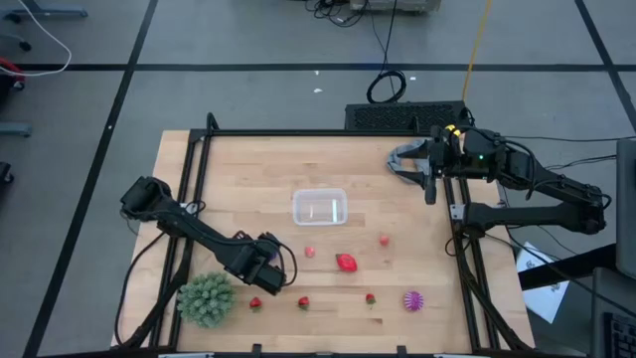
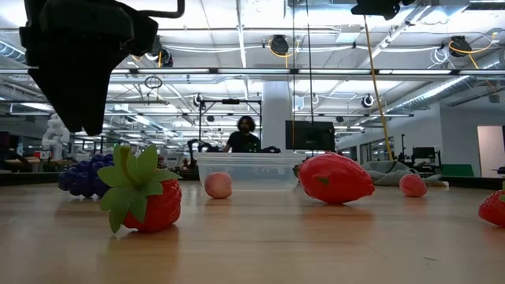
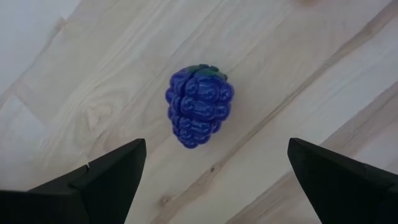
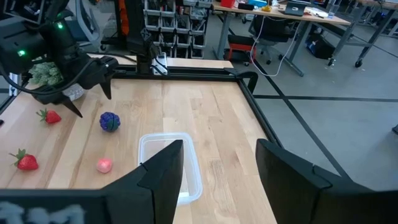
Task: Pick and placing Produce into tupperware
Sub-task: Put the grape into the transparent bin
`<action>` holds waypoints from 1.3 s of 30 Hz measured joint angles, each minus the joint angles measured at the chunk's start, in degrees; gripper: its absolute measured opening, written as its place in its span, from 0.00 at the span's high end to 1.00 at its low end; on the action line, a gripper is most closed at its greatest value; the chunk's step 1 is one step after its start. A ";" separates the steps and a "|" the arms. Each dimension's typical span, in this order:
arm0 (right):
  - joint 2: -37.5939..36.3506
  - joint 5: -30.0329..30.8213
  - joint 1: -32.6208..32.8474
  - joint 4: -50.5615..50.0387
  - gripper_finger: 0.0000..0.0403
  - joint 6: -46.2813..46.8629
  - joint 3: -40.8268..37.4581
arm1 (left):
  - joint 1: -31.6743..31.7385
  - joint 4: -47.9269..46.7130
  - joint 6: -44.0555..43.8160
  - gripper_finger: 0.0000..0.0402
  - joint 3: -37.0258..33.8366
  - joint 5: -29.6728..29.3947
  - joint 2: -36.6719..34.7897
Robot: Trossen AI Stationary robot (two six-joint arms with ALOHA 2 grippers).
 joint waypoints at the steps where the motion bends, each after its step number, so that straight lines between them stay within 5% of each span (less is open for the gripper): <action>1: 0.01 0.00 0.00 0.00 0.52 0.00 0.00 | 0.03 0.08 0.25 0.01 0.00 0.00 0.00; 21: 0.00 0.00 0.00 0.00 0.52 0.02 -0.02 | 0.74 3.24 1.06 0.01 -0.05 -3.06 0.00; 39: 0.00 0.00 0.00 -0.02 0.52 0.01 -0.02 | 2.25 10.09 2.93 0.01 -7.44 -3.01 -0.07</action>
